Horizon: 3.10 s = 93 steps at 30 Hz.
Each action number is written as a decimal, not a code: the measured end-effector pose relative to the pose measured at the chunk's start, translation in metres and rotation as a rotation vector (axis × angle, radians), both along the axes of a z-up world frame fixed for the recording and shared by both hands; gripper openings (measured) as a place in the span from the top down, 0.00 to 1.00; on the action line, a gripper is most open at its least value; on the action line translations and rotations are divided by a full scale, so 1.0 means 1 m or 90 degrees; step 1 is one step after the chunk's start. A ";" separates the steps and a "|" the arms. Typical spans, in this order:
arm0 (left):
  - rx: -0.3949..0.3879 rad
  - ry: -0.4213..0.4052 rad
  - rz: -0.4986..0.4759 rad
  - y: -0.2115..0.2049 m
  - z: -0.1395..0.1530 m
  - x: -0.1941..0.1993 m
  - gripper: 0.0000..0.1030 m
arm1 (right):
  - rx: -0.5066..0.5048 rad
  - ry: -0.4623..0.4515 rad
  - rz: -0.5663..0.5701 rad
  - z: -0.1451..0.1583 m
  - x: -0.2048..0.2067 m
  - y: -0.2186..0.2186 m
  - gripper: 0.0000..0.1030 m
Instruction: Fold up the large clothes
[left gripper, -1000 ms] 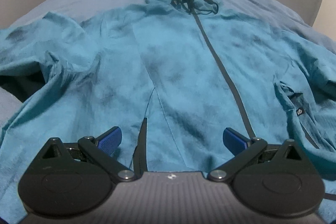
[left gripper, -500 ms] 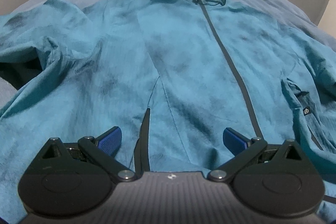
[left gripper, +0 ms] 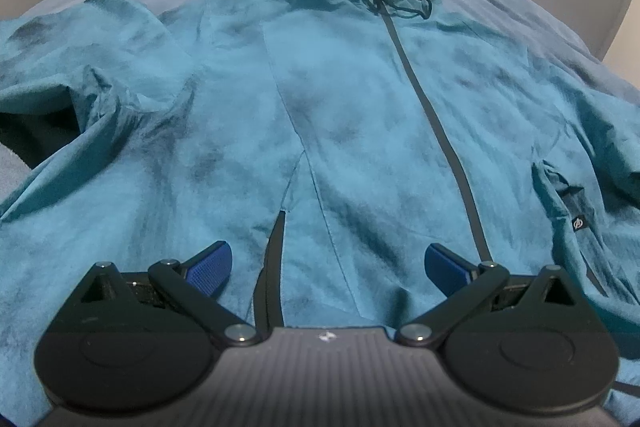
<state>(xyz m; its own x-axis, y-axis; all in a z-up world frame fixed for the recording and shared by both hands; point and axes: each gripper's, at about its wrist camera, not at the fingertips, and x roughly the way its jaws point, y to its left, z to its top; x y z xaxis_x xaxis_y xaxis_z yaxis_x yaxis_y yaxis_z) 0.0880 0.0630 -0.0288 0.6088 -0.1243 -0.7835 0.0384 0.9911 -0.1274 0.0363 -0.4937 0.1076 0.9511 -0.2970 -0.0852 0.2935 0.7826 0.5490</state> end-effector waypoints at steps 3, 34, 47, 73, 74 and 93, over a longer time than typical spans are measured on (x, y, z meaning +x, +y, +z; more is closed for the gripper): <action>-0.004 0.001 0.002 0.002 -0.001 0.001 0.00 | -0.075 -0.019 0.073 0.038 0.026 0.059 0.93; -0.075 -0.014 0.010 0.031 -0.005 0.010 0.00 | -0.186 0.218 0.613 -0.108 0.153 0.463 0.48; -0.067 -0.006 0.008 0.028 -0.009 0.012 0.00 | -0.041 0.354 0.359 -0.142 0.246 0.411 0.48; -0.038 -0.122 0.095 0.039 0.009 -0.006 0.00 | -0.299 0.183 0.529 -0.092 0.130 0.350 0.00; -0.031 -0.143 0.113 0.040 0.014 -0.010 0.00 | -0.317 0.173 0.513 -0.088 0.120 0.340 0.00; -0.022 -0.122 0.358 0.150 0.079 -0.030 0.00 | -0.249 0.227 0.498 -0.127 0.079 0.235 0.00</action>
